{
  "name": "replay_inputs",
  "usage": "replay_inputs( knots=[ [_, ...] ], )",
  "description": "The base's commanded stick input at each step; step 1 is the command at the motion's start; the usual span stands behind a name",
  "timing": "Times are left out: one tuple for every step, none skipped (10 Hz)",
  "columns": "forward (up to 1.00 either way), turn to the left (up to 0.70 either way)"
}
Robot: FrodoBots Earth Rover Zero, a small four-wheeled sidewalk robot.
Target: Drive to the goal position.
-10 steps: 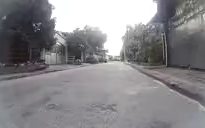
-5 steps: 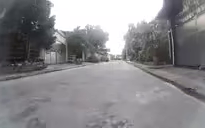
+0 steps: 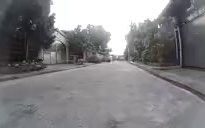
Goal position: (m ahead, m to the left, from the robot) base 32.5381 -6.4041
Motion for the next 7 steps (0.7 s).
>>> replay_inputs(
  knots=[
    [1.00,-0.39],
    [1.00,-0.39],
    [1.00,-0.39],
    [1.00,-0.39],
    [1.00,-0.39],
    [1.00,-0.39],
    [1.00,-0.39]
  ],
)
